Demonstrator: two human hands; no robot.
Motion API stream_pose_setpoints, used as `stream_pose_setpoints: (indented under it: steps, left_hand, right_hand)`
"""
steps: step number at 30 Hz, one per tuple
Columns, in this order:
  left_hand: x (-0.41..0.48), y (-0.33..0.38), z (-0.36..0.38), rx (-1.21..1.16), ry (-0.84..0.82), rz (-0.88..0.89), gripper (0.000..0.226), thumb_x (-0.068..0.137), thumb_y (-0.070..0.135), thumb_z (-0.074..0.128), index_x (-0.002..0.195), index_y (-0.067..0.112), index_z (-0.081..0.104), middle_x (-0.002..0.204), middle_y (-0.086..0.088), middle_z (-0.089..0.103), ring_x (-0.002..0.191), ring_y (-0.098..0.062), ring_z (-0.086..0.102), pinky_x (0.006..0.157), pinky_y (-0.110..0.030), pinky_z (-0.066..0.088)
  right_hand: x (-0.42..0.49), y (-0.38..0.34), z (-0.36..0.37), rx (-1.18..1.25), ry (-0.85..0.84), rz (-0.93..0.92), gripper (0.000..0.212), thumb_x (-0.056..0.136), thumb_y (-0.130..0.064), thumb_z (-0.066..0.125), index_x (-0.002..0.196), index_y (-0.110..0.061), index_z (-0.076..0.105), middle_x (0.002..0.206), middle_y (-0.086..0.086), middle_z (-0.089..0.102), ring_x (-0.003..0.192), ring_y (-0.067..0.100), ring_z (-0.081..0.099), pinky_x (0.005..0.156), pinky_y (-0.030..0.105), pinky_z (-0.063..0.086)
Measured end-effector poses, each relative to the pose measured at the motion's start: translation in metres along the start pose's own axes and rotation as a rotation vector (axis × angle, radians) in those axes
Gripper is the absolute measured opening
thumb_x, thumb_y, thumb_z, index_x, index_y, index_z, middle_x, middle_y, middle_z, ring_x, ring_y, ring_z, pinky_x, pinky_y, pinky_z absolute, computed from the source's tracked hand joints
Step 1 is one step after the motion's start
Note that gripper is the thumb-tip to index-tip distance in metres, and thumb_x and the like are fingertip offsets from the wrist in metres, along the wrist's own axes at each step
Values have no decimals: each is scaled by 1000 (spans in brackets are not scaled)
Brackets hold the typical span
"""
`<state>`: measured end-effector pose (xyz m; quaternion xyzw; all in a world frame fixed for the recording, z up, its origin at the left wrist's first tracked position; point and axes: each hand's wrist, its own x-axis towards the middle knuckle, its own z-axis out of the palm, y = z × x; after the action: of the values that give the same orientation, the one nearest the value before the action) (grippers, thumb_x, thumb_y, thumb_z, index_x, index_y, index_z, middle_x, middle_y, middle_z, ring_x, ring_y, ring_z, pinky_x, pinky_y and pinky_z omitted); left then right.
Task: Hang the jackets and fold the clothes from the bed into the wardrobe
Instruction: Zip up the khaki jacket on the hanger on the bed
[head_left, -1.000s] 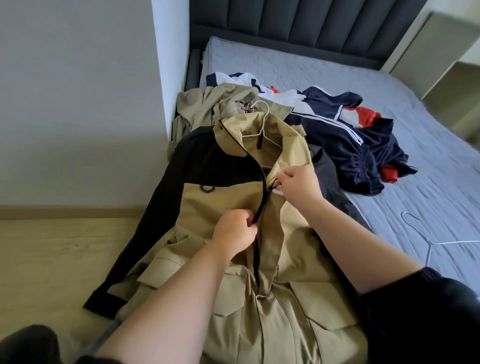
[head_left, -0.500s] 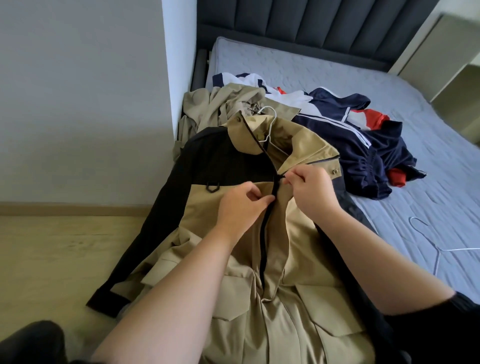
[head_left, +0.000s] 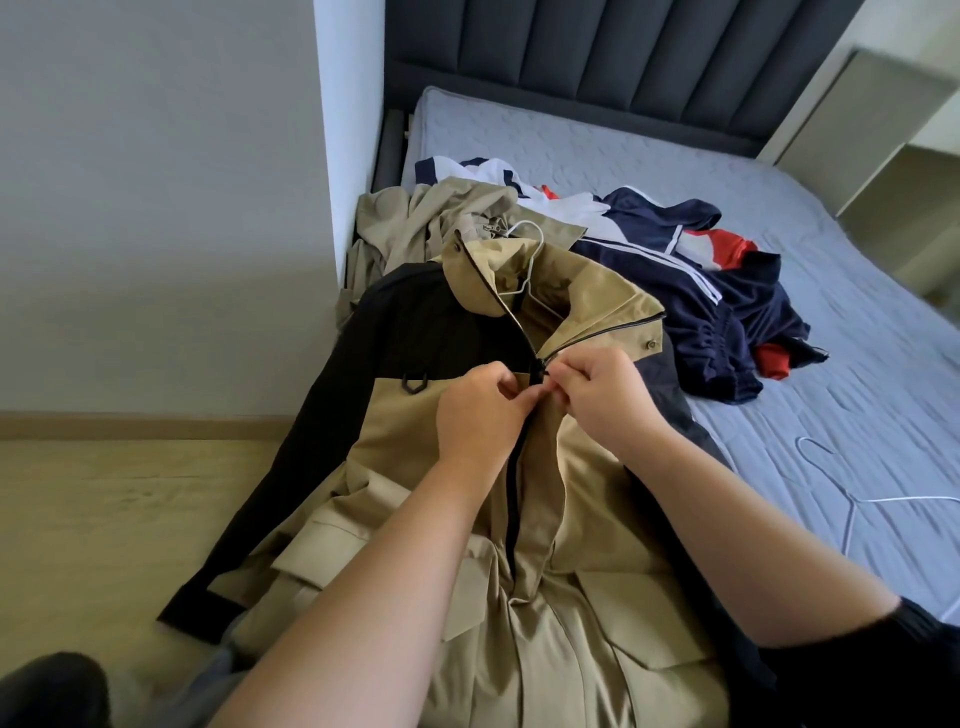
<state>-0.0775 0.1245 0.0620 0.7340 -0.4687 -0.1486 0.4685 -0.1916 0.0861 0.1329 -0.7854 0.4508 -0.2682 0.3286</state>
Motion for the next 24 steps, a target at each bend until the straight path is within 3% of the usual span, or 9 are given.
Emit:
stream_pose_setpoints:
  steps: [4, 7, 10, 14, 19, 22, 24]
  left_hand:
    - [0, -1, 0, 146, -41, 123, 30, 88, 31, 60, 64, 19, 46, 64, 8, 44, 59, -13, 44, 53, -25, 28]
    - [-2, -6, -1, 154, -82, 147, 33, 89, 26, 56, 61, 19, 39, 61, 7, 38, 57, -13, 41, 53, -26, 26]
    - [-13, -15, 1, 176, -109, 113, 33, 90, 23, 54, 63, 22, 36, 62, 8, 36, 59, -13, 39, 55, -27, 25]
    - [-23, -26, 4, 255, -160, 89, 39, 89, 15, 51, 60, 22, 25, 63, 6, 31, 62, -21, 40, 54, -30, 22]
    - [-25, -44, 4, 280, -221, -27, 22, 84, 10, 53, 70, 21, 40, 65, 8, 42, 65, -20, 45, 51, -27, 28]
    - [-21, -46, 1, 293, -270, -157, 17, 83, 12, 53, 78, 28, 50, 66, 11, 49, 67, -18, 47, 51, -25, 31]
    - [-15, -44, -3, 317, -289, -133, 13, 86, 17, 52, 82, 29, 53, 72, 8, 53, 68, -18, 47, 53, -25, 32]
  right_hand:
    - [-1, -3, -1, -7, -5, 34, 40, 94, -6, 51, 56, -18, 57, 50, -5, 50, 42, 0, 42, 50, 14, 36]
    - [1, -4, -3, 8, 46, 94, 40, 94, -6, 50, 57, -18, 57, 52, -2, 51, 44, 4, 43, 51, 19, 38]
    - [2, -4, 3, 12, 60, 151, 42, 95, -7, 49, 55, -16, 57, 50, -4, 51, 40, 0, 46, 47, 12, 37]
    - [5, -3, 10, 40, 125, 209, 41, 96, -12, 49, 57, -13, 59, 53, -5, 52, 52, 9, 45, 54, 22, 38]
    - [14, -12, 0, 134, 311, 215, 37, 96, -15, 50, 60, -17, 60, 50, -4, 50, 46, 10, 40, 47, 21, 34]
    - [16, -18, -6, 46, 364, 116, 36, 95, -14, 50, 61, -18, 60, 52, -9, 51, 45, 4, 42, 43, 11, 32]
    - [17, -23, -10, -27, 348, 49, 35, 95, -12, 50, 62, -18, 60, 56, -11, 52, 52, 4, 44, 46, 9, 32]
